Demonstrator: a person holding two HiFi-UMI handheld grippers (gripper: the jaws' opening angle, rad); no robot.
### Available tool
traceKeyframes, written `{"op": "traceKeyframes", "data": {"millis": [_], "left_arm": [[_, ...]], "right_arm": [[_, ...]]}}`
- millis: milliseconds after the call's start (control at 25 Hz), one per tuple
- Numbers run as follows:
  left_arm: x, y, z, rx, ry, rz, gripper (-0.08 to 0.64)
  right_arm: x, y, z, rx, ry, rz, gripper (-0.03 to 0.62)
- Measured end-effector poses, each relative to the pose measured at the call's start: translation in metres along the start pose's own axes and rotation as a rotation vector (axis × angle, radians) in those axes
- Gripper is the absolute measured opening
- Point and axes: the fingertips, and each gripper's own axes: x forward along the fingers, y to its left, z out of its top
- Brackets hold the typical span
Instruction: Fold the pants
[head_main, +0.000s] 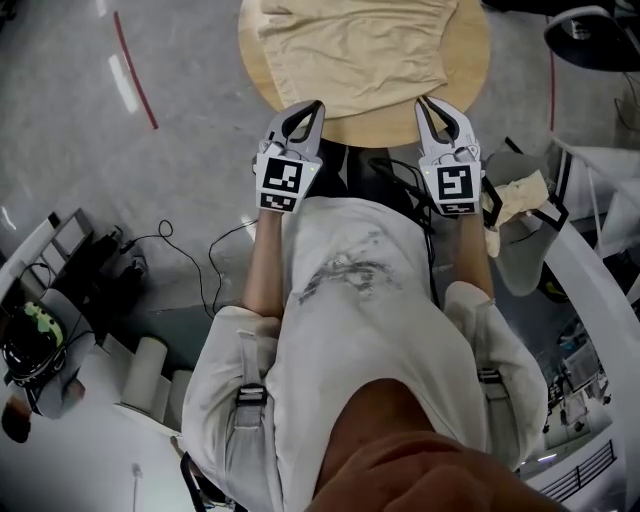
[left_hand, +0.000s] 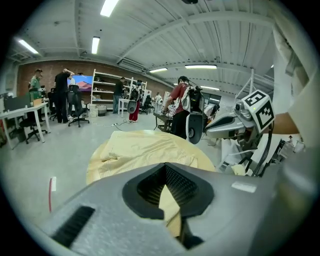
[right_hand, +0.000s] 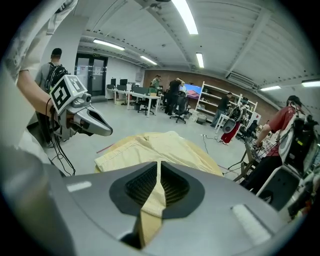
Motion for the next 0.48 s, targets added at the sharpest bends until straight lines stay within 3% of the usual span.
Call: {"op": "traceKeyframes", "data": {"millis": [320, 480], "left_arm": [[0.031, -0.004, -0.036, 0.012, 0.102, 0.027, 0.008], [0.045, 0.008, -0.051, 0.035, 0.149, 0.035, 0.008]], "right_arm": [[0.013, -0.015, -0.031, -0.05, 0.049, 0.034, 0.044], [0.031, -0.021, -0.041, -0.119, 0.089, 0.037, 0.051]]}}
